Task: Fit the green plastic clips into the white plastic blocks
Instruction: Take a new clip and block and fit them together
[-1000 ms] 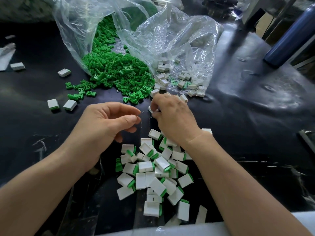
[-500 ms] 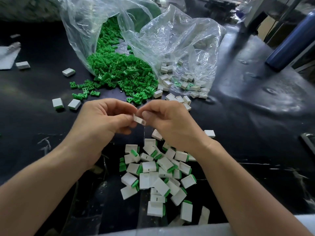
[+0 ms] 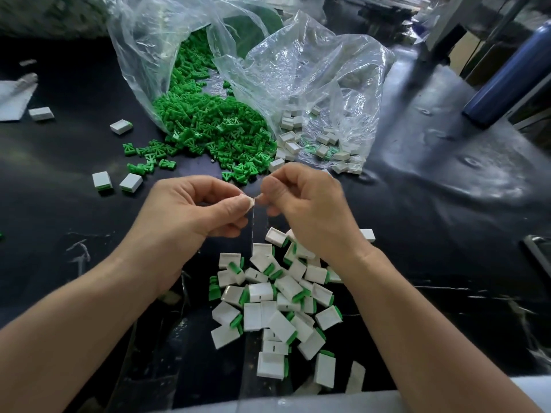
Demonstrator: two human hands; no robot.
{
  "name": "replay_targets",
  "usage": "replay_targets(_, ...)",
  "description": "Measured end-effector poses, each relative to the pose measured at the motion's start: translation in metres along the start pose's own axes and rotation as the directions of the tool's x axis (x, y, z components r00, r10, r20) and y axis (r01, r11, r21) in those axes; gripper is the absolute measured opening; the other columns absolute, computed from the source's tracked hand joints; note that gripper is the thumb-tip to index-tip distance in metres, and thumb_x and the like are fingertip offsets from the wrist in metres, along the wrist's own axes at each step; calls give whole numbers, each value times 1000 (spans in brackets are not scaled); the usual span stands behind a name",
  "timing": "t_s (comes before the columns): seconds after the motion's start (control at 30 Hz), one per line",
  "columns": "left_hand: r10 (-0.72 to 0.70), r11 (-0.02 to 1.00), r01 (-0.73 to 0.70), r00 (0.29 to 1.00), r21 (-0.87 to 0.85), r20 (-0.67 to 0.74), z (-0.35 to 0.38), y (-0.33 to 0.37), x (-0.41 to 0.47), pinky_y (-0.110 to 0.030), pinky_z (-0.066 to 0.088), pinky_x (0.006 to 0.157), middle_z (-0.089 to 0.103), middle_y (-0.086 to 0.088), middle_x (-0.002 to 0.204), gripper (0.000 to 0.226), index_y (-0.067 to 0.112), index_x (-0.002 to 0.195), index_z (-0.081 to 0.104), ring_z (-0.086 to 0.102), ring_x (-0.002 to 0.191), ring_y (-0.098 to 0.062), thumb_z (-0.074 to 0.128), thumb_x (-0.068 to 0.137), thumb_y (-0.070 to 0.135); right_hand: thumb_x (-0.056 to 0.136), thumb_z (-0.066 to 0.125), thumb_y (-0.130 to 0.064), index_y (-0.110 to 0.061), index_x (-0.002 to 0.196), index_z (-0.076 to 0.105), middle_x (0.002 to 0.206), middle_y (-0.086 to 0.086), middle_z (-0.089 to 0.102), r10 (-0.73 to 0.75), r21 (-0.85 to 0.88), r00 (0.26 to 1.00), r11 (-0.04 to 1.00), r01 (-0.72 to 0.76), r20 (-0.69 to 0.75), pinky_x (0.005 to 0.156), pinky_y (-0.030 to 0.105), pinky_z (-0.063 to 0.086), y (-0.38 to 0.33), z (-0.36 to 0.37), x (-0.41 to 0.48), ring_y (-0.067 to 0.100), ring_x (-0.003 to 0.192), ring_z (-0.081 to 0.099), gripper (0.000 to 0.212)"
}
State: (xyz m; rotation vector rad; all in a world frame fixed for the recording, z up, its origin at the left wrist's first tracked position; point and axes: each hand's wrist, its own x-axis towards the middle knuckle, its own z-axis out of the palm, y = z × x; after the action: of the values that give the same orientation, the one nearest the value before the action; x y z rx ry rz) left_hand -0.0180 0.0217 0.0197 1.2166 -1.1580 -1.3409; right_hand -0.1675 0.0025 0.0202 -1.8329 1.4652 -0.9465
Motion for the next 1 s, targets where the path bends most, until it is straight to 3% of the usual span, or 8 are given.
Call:
replay_targets(0.17,-36,999,35,999,-27,-26,2,1,0,-18,52,48,68,-2,60,22,5,75,65,66,52,-13,65,59,20,90,57,-20,-15,104,68,97,1,69,23,-229,1000,973,-24,-8,82,22,42,7,-4,12,14,90,59,19)
replay_targets(0.27,-52,998,51,999,-38,-17,2,1,-1,-17,52,48,68,-2,60,19,4,76,65,66,53,-12,65,60,16,91,53,-15,-15,121,60,121,4,59,-13,-374,998,927,36,62,97,30,37,6,8,27,20,113,51,31)
replay_targets(0.33,-52,998,51,999,-46,-6,1,2,0,-17,52,49,68,-2,60,18,4,75,65,66,53,-12,65,61,15,91,50,-11,-16,128,53,129,4,51,-35,-452,993,888,82,111,98,31,34,6,16,37,22,121,43,38)
replay_targets(0.47,-53,998,53,999,-46,-5,-1,3,0,-18,53,49,69,-2,62,10,5,76,65,66,54,-13,66,67,11,91,48,-5,-13,127,51,126,8,44,-26,-571,991,815,99,134,93,34,37,6,25,50,25,119,41,37)
replay_targets(0.6,-57,997,57,998,-61,2,0,3,0,-18,52,49,69,-2,61,3,5,74,65,66,54,-13,66,72,4,90,48,-4,-9,113,60,112,10,51,-48,-614,995,784,92,89,83,32,39,11,25,49,27,106,51,26)
replay_targets(0.8,-67,996,70,996,-56,53,0,2,-2,-17,52,50,68,-4,60,12,3,74,66,66,54,-12,63,75,-8,92,44,-7,-9,107,64,108,10,57,-58,-569,995,817,94,80,78,30,37,9,14,36,26,99,53,25)
replay_targets(0.9,-74,996,76,996,-48,54,0,2,-2,-18,54,52,68,-5,60,13,5,73,66,66,54,-13,64,74,-8,93,42,-12,-12,87,63,90,8,62,15,-341,999,940,-27,-38,70,30,40,5,-1,26,22,81,56,22)
replay_targets(1.0,-78,996,81,994,-36,73,1,3,-3,-18,54,52,68,-7,62,11,6,72,68,66,55,-13,66,70,-5,92,43,-14,-11,67,52,61,-1,49,94,-105,988,989,-107,-121,65,34,44,3,-11,12,16,63,50,27)
